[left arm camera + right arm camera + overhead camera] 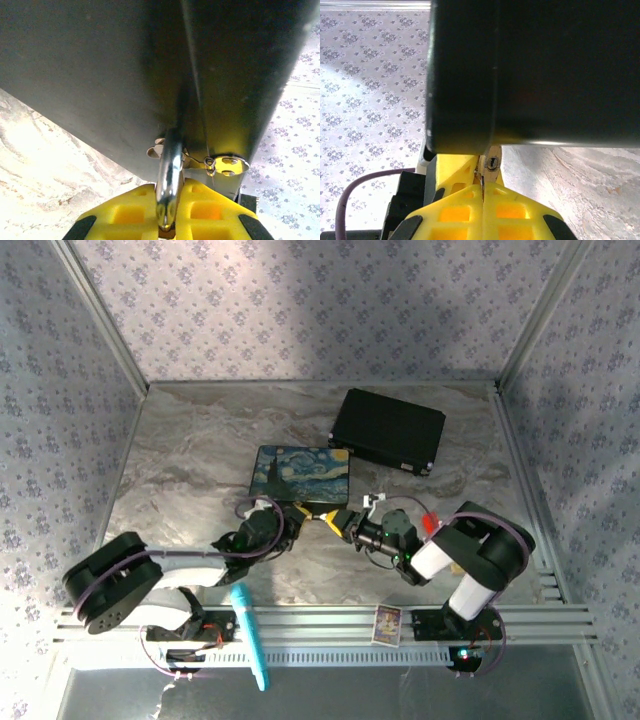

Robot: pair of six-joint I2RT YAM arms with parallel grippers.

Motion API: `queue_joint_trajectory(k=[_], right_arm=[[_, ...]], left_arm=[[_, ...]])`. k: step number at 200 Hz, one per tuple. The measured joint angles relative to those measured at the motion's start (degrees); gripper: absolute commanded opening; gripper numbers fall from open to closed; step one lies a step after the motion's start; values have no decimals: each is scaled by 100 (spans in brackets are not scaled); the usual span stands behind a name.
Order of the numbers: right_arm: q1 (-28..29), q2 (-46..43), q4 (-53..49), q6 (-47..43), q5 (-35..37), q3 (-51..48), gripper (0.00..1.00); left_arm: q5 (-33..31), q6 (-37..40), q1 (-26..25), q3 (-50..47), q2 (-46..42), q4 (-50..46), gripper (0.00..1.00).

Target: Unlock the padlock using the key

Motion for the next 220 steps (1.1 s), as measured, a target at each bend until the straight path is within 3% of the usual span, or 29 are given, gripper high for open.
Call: queue_joint_trajectory(k=[63, 172, 220], right_arm=[[-2, 7, 2, 0, -11, 52, 0], [-83, -422, -160, -52, 129, -286, 0], [-83, -391, -151, -55, 129, -234, 0]], left_arm=[[7, -297, -98, -22, 485, 625, 0], [44, -570, -92, -188, 433, 883, 0], [63, -846, -251, -24, 957, 1443, 0]])
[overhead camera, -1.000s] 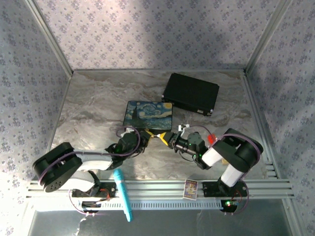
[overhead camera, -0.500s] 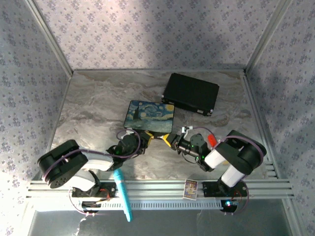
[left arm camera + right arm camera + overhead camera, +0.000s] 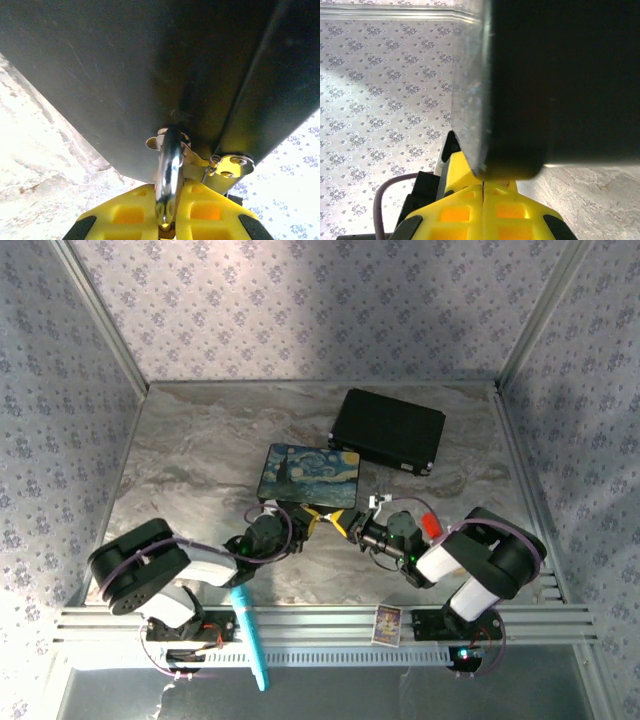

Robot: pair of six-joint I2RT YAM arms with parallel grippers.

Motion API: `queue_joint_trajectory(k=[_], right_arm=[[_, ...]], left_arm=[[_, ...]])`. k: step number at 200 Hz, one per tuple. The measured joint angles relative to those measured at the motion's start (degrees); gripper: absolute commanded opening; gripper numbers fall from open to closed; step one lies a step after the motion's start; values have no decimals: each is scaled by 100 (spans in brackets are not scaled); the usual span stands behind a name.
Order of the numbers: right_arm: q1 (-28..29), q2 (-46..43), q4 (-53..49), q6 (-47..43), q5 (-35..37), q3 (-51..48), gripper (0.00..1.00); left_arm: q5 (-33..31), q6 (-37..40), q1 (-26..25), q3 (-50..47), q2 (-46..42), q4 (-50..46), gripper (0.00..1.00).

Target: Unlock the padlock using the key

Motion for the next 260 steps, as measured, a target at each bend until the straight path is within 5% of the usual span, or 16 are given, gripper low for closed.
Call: queue_joint_trajectory(k=[49, 151, 260], right_arm=[[-9, -173, -46, -15, 179, -184, 0], [-306, -2105, -1799, -457, 297, -385, 0], [-365, -2153, -2173, -584, 304, -387, 0]], left_arm=[[-39, -227, -127, 20, 393, 439, 0], [-39, -402, -275, 393, 555, 612, 0], [-39, -540, -350, 511, 791, 911, 0]])
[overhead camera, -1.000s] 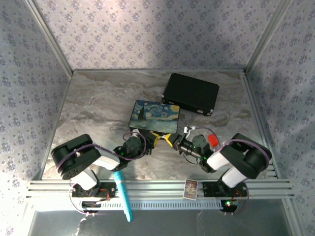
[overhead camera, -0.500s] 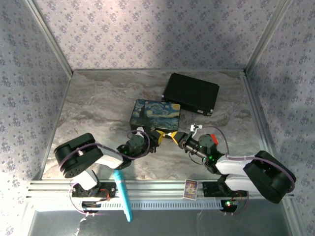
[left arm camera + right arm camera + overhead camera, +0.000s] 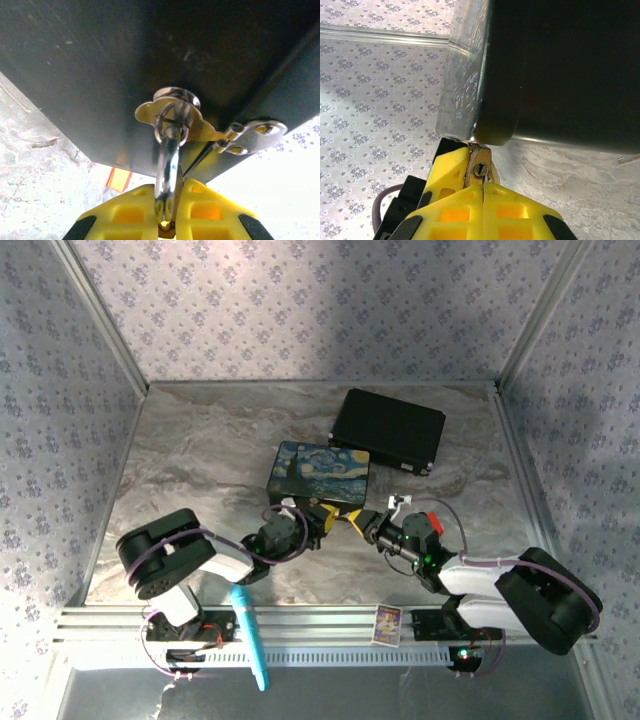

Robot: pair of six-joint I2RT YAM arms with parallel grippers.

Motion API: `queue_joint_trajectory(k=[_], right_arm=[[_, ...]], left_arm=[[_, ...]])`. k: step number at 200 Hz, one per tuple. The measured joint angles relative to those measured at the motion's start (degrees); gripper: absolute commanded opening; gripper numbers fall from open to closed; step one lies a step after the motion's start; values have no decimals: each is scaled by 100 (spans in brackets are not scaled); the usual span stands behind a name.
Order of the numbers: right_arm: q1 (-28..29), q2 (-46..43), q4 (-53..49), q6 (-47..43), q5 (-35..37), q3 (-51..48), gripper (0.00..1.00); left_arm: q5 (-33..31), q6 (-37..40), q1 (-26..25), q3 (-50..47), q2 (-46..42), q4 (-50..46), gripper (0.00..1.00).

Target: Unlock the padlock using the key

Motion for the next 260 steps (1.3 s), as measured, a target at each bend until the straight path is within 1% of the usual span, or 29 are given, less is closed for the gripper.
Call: queue_joint_trajectory(k=[24, 70, 110, 156, 217, 260], right_arm=[[-7, -61, -11, -2, 70, -28, 0], [-85, -713, -483, -37, 201, -96, 0], [-146, -752, -629, -68, 214, -96, 0], [-164, -409, -367, -83, 199, -96, 0], [-166, -284, -39, -90, 201, -94, 0], [-160, 153, 262, -48, 173, -70, 0]], left_arm=[[0, -4, -26, 11, 31, 79, 0], [-7, -4, -33, 20, 31, 87, 0], [-22, -52, -37, 142, 188, 138, 0], [-28, -127, -87, 236, 470, 223, 0], [-81, -243, -98, 278, 608, 409, 0], [-177, -323, -103, 334, 780, 485, 0]])
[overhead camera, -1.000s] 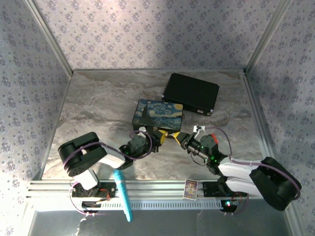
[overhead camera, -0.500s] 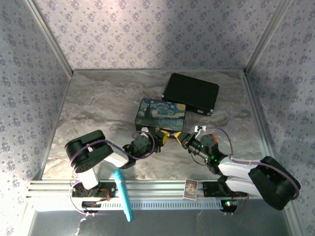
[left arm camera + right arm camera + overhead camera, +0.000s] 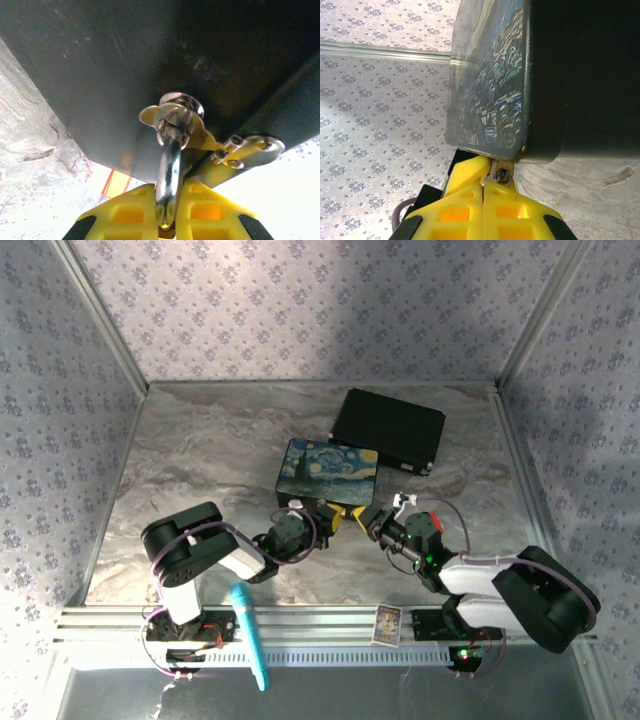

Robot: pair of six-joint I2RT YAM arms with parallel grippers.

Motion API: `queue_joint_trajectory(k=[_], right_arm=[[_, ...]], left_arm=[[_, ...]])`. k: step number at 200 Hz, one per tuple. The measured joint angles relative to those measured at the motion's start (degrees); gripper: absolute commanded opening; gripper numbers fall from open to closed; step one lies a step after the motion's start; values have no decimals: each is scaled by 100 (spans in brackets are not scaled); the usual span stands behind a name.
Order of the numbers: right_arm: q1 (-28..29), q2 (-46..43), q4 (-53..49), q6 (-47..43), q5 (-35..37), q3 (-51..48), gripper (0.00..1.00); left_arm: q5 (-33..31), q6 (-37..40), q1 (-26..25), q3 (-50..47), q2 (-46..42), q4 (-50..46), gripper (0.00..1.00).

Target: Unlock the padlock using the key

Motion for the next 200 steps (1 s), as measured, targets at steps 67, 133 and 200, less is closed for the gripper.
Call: queue_joint_trajectory(k=[67, 133, 200], right_arm=[[-98, 74, 87, 26, -76, -129, 0], [-450, 553, 330, -212, -474, -20, 0], [-457, 1128, 629, -358, -619, 127, 0]], left_arm=[[-13, -24, -7, 35, 0, 74, 0], [4, -4, -4, 98, 26, 57, 0], [-83, 83, 28, 98, 28, -168, 0]])
